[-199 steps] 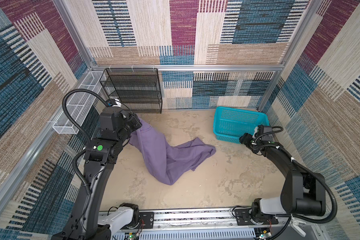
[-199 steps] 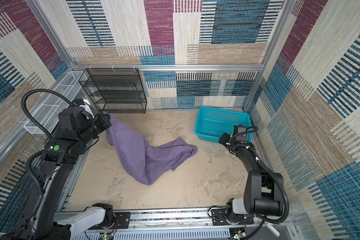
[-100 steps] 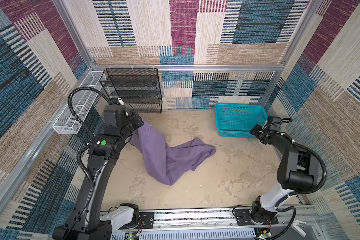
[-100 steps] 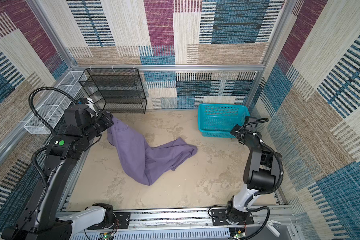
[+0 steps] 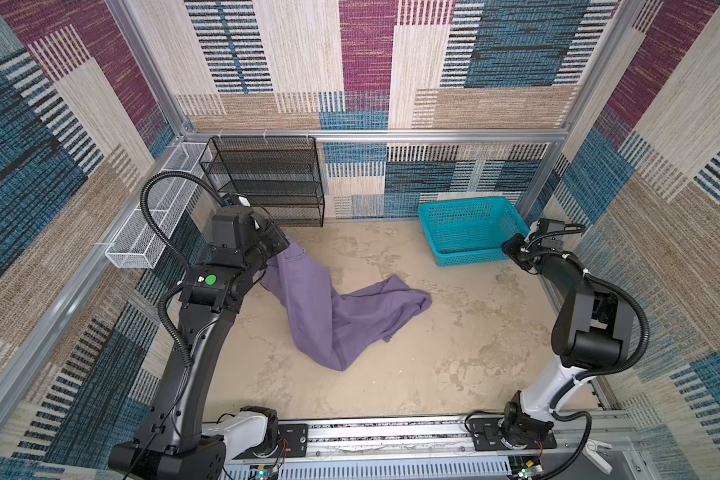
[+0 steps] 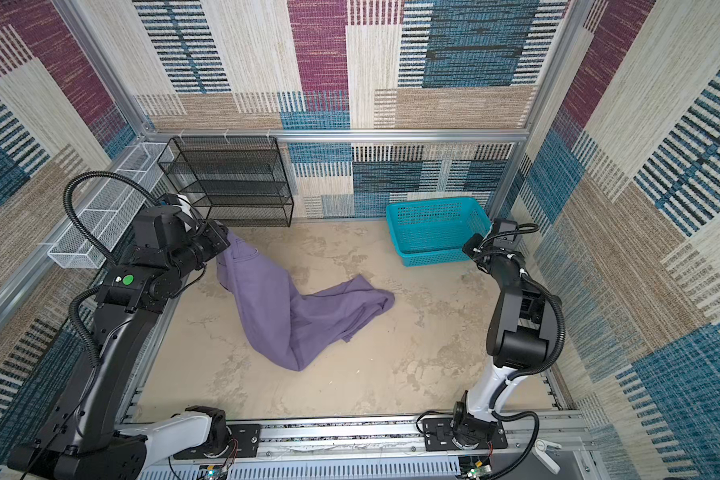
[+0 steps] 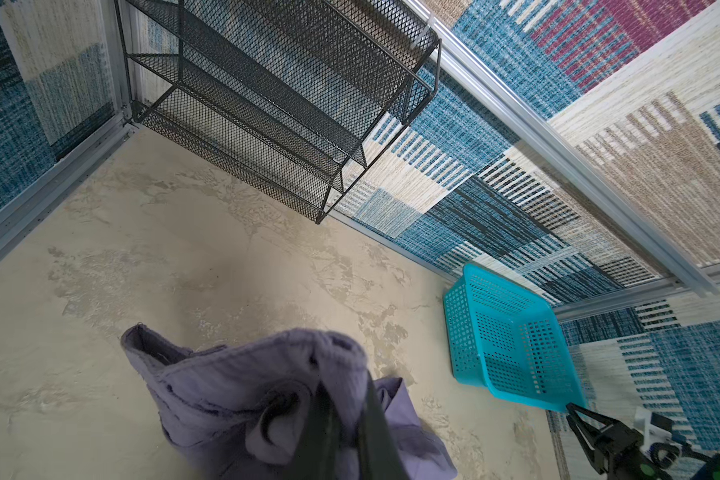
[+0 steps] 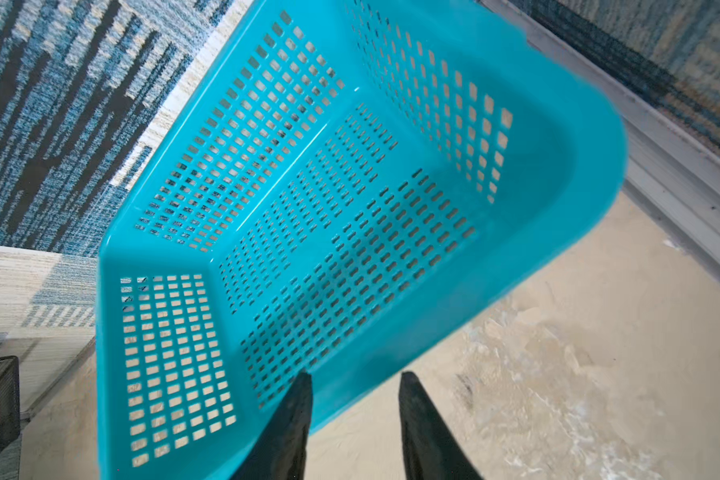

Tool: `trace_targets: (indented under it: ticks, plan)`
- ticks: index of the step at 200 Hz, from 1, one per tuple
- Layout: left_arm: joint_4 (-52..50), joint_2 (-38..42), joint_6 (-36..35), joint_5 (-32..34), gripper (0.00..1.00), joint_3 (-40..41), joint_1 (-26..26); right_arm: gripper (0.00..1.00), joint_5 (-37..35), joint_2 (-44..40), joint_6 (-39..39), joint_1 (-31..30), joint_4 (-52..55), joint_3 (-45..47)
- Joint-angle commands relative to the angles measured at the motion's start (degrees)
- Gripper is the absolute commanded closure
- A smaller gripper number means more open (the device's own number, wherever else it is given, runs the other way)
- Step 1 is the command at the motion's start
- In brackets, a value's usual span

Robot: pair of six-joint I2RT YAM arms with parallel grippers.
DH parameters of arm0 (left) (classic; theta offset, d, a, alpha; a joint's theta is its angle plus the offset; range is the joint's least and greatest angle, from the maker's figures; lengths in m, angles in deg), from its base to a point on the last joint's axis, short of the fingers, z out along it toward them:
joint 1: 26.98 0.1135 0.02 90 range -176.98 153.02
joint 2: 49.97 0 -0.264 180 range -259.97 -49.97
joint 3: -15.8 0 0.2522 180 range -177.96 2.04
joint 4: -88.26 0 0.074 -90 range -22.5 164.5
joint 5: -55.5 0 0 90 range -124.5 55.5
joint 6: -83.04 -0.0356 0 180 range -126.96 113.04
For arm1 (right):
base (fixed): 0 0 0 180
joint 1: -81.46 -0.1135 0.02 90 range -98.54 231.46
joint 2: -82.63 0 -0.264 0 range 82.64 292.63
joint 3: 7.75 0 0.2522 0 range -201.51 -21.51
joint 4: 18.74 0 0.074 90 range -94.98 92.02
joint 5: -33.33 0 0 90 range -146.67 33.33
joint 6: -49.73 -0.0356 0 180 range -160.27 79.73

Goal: Fold and stack the trousers
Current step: Rotate the basket at the top-right of the table, then flatten out the trousers at the center of the table.

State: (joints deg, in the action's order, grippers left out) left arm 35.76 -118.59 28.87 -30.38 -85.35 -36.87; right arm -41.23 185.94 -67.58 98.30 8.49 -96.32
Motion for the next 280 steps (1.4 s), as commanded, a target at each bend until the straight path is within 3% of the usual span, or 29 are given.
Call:
trace_targets:
  ticks: [1,33,66,103,145,191,232,251,280]
  plan:
    - [3.1,0.2,0.1,0.0,1.0,-0.5,0.0,0.55,0.3,0.7,-4.7,0.0,-2.9,-0.2]
    - [2.8,0.2,-0.5,0.5,1.0,-1.0,0.0,0.48,1.1,0.5,-7.7,-0.3,-5.7,1.1]
    - [0.3,-2.2,-0.9,-3.1,1.0,-5.1,0.0,0.43,-4.7,-6.8,-2.7,-4.0,-3.7,3.8]
    - [-5.0,-9.1,-3.3,-13.7,1.0,-16.1,-1.3,0.38,-13.8,-25.1,4.4,-14.8,-4.0,13.3]
    - [-9.8,-15.9,-8.1,-22.6,1.0,-32.4,-7.3,0.31,-7.5,-39.3,13.9,-28.4,-8.1,22.7]
    - [-12.0,-18.4,-4.9,-13.2,1.0,-41.1,-11.6,0.28,-9.9,-44.4,15.1,-50.2,-13.6,23.9]
    - [-12.3,-18.4,-3.3,-3.9,1.0,-45.1,-12.7,0.29,-21.7,-35.9,19.2,-72.1,-19.8,22.2]
    - [-12.8,-18.4,-3.7,1.0,1.0,-46.9,-13.2,0.3,-25.0,-31.3,19.5,-78.2,-23.5,21.1]
    - [-12.8,-18.9,-4.3,4.0,1.0,-50.0,-13.2,0.25,-25.5,-23.2,16.1,-81.8,-30.0,21.9]
